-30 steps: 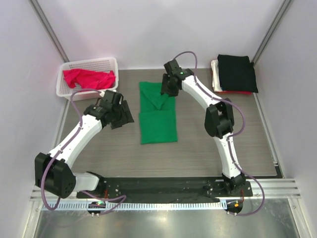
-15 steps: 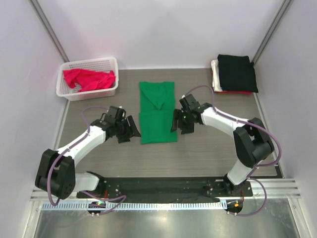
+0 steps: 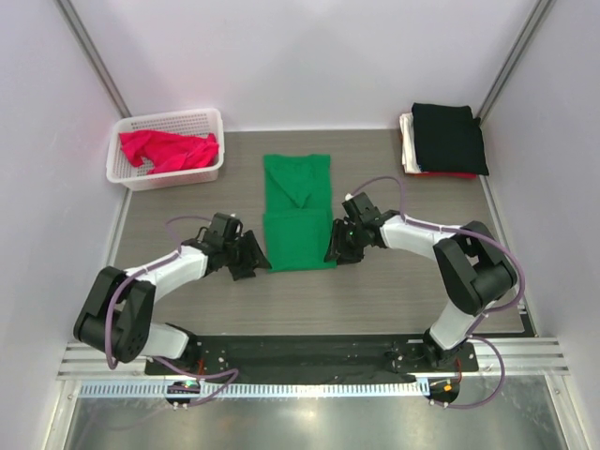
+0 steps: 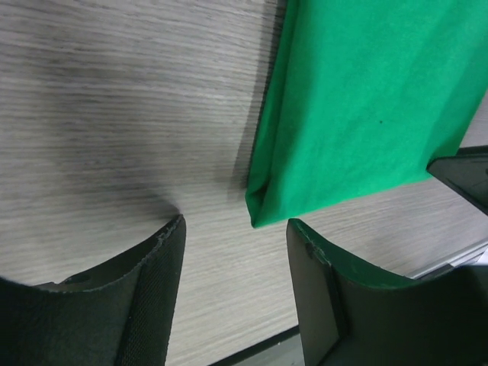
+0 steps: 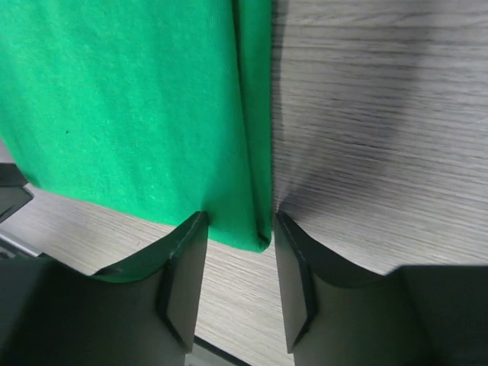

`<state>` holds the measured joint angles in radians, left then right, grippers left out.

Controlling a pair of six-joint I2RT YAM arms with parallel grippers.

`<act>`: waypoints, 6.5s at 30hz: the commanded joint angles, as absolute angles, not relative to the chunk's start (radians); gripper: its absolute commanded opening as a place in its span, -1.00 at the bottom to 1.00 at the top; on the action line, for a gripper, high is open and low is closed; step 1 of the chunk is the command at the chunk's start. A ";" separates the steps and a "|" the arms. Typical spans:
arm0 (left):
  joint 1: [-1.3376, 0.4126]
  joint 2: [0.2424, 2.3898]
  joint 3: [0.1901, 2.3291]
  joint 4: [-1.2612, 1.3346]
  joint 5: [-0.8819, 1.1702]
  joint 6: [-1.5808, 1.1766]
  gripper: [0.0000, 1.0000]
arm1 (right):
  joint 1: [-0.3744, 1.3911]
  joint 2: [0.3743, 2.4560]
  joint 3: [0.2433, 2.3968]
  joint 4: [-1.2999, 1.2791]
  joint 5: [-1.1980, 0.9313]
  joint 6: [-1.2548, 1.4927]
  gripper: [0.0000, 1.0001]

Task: Fold and stack the t-shirts
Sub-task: Fold the tshirt

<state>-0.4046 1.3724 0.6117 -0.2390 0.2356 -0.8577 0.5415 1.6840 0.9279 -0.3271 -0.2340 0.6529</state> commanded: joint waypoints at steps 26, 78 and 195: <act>-0.426 1.457 0.545 -0.017 0.278 -0.914 -0.27 | 0.540 1.629 0.775 -0.259 -0.241 0.676 -0.12; -0.508 1.198 1.146 -0.836 -0.060 -0.821 -1.00 | 0.565 1.463 1.345 -0.910 0.038 0.643 -0.98; -0.680 1.784 1.301 -0.327 0.233 -0.867 -0.14 | 0.376 1.821 1.318 -0.568 -0.400 0.394 0.05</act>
